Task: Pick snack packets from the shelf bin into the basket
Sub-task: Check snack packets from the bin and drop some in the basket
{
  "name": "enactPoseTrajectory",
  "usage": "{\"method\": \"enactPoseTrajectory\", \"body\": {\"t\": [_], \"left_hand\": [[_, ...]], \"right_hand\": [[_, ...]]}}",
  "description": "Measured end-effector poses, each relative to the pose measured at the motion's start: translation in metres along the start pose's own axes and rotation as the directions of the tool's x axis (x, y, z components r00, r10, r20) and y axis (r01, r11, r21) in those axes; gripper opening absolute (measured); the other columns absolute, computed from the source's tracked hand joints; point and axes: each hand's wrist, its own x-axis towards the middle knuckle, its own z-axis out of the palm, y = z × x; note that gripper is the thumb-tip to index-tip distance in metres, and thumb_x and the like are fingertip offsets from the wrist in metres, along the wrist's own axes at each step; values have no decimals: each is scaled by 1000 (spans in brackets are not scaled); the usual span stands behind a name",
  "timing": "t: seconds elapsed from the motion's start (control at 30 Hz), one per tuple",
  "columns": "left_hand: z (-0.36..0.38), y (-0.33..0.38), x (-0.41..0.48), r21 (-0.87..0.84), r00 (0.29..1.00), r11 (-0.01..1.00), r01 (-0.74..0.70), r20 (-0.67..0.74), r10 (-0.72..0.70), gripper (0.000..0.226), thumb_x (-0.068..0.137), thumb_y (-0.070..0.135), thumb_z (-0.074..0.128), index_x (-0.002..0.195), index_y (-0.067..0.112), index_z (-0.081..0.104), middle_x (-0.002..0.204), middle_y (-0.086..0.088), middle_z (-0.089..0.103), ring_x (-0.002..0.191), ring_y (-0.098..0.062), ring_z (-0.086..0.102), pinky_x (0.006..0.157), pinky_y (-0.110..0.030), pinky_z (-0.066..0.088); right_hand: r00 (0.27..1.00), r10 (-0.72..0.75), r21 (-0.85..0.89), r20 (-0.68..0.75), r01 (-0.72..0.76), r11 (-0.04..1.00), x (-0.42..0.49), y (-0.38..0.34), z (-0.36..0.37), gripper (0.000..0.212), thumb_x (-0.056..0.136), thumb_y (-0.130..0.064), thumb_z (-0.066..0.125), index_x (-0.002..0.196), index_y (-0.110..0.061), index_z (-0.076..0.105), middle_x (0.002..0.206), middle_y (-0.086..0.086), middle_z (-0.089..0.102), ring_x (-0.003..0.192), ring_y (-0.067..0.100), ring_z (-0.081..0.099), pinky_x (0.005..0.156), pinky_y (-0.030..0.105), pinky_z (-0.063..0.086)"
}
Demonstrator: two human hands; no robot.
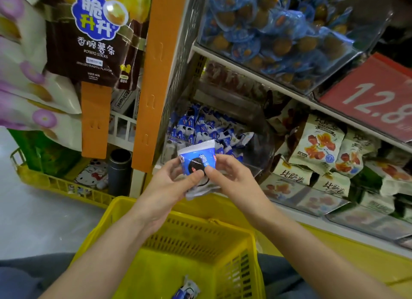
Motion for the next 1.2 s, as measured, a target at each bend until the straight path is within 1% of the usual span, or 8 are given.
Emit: {"method": "enactPoseTrajectory", "body": {"t": [0.1, 0.27, 0.43, 0.6, 0.7, 0.83, 1.0, 1.2], "left_hand": [[2, 0, -1, 24, 999, 1000, -11, -41, 12, 74, 48, 41, 77, 116, 24, 56, 106, 2, 68, 94, -9, 65, 84, -33, 50], [3, 1, 2, -69, 999, 997, 24, -25, -26, 51, 74, 45, 61, 119, 23, 51, 106, -4, 69, 96, -15, 67, 80, -35, 53], [8, 2, 6, -85, 997, 996, -2, -71, -5, 45, 79, 40, 57, 120, 23, 50, 100, 1, 71, 97, -13, 67, 91, -41, 50], [6, 3, 12, 15, 973, 996, -88, -215, 89, 20, 91, 17, 54, 108, 27, 54, 91, 3, 66, 82, -9, 61, 85, -35, 50], [5, 6, 15, 78, 960, 990, -114, -248, 130, 22, 91, 18, 54, 109, 29, 52, 106, 1, 65, 97, -12, 63, 85, -33, 52], [4, 8, 19, 121, 940, 979, -166, -281, 194, 28, 91, 19, 54, 118, 22, 50, 94, 2, 62, 86, -6, 61, 67, -18, 50], [4, 11, 22, 99, 933, 978, -185, -294, 206, 28, 90, 17, 55, 117, 22, 50, 103, 2, 66, 91, -5, 65, 64, -15, 53], [6, 14, 23, 101, 931, 977, -189, -299, 211, 28, 89, 16, 56, 115, 23, 49, 89, 3, 60, 71, -1, 60, 56, -7, 47]], "right_hand": [[999, -39, -35, 12, 39, 999, 0, -2, 0, 14, 88, -14, 60, 101, -18, 62, 100, -2, 68, 90, 6, 63, 83, 23, 52], [992, -106, -34, -71, 104, 994, 2, -4, 0, 17, 86, -13, 62, 104, -14, 63, 104, 1, 68, 97, 15, 65, 88, 32, 52], [978, -158, 6, -137, 160, 987, 4, -4, -9, 15, 87, -14, 61, 101, -16, 63, 95, -4, 70, 85, 2, 65, 71, 12, 49], [908, -288, -221, -303, 227, 948, 30, -7, -41, 12, 87, -21, 61, 99, -23, 61, 91, -9, 68, 82, 6, 64, 71, 20, 53], [851, -343, -585, -398, 53, 809, 66, 1, -69, 25, 88, -28, 60, 112, -19, 58, 100, -6, 64, 82, 2, 58, 72, 19, 49], [889, -179, -766, -422, -243, 595, 106, 18, -79, 33, 91, -30, 56, 122, -19, 55, 112, 7, 64, 95, 24, 62, 78, 39, 53], [954, -78, -928, -291, -261, 265, 127, 27, -79, 28, 92, -22, 55, 117, -11, 57, 110, 13, 62, 97, 30, 60, 74, 35, 47], [934, 128, -929, -333, -349, 127, 151, 32, -75, 21, 90, -14, 58, 111, -8, 58, 108, 11, 62, 95, 24, 62, 75, 32, 50]]}}
